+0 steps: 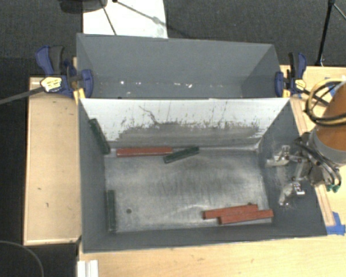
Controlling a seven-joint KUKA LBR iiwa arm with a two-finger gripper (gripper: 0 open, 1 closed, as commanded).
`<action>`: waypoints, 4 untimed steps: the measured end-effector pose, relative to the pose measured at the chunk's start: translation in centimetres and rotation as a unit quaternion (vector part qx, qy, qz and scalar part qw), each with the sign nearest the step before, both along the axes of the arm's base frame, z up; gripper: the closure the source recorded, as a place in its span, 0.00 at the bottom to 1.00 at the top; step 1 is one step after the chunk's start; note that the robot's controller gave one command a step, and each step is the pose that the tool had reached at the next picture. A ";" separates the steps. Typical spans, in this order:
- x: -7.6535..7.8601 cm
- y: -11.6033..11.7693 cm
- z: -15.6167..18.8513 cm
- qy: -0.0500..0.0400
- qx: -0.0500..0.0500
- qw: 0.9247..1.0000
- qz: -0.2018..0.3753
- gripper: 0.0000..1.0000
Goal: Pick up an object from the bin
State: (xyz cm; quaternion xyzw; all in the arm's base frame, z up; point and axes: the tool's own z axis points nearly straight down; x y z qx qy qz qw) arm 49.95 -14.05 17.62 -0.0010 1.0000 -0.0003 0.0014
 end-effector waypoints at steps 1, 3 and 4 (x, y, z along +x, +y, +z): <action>-1.0 3.5 -5.8 -0.002 -0.001 0.999 0.041 0.00; -1.9 7.2 -5.8 0.001 0.001 1.000 -0.013 0.00; -1.8 7.8 -9.0 0.001 0.000 1.000 0.023 0.00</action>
Offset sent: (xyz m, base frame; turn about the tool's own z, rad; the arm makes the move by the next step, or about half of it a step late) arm -0.0162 0.0608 -0.0415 -0.2969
